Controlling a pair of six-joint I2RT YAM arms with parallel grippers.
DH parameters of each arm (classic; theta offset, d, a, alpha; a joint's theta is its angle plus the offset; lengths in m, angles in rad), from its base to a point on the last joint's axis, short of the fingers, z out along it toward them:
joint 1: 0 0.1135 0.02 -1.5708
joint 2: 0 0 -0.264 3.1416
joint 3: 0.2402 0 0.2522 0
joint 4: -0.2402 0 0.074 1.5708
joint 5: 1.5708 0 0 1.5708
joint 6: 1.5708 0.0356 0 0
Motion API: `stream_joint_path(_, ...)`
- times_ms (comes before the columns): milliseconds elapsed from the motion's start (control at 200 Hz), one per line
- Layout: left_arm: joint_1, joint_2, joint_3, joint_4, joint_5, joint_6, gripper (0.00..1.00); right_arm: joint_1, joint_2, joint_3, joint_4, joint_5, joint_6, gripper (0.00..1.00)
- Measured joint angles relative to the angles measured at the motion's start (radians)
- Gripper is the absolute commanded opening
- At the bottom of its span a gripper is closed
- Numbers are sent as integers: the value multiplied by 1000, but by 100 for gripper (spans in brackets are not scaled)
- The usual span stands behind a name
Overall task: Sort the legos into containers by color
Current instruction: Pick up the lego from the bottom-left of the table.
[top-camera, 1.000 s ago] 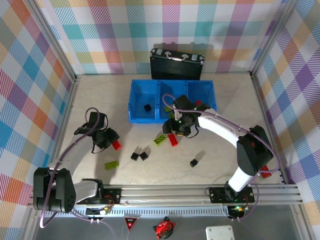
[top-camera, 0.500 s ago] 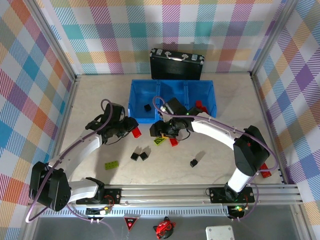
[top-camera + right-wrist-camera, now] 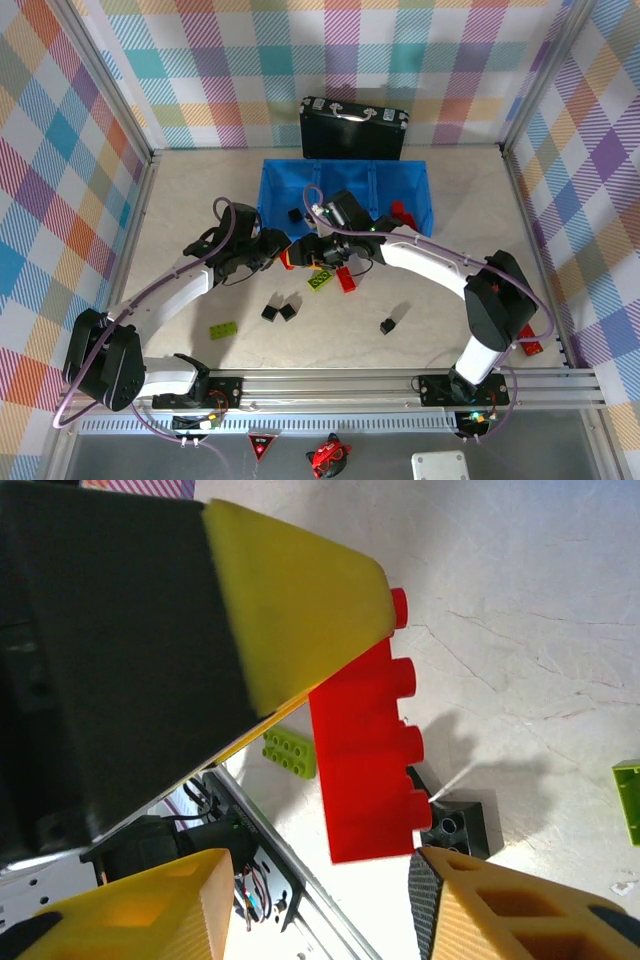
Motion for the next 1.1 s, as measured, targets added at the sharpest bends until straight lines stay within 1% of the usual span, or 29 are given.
stream_joint_path(275, 0, -8, 6, 23, 18, -30, 32, 0, 16, 0, 5, 1, 3, 36)
stream_joint_path(430, 0, -18, 6, 30, 25, -45, 32, 0, 16, 0, 2, 7, 0, 33)
stream_joint_path(470, 0, -18, 6, 30, 26, -47, 32, 0, 16, 0, -2, 10, -2, 34)
stream_joint_path(520, 0, -19, 6, 30, 27, -48, 32, 0, 16, 0, -3, 13, -4, 38)
stream_joint_path(565, 0, -20, 6, 29, 28, -48, 32, 0, 16, 0, -9, 23, -9, 39)
stream_joint_path(1100, -6, -58, 6, 28, 46, -56, 33, 8, -16, 3, -16, 57, -45, 39)
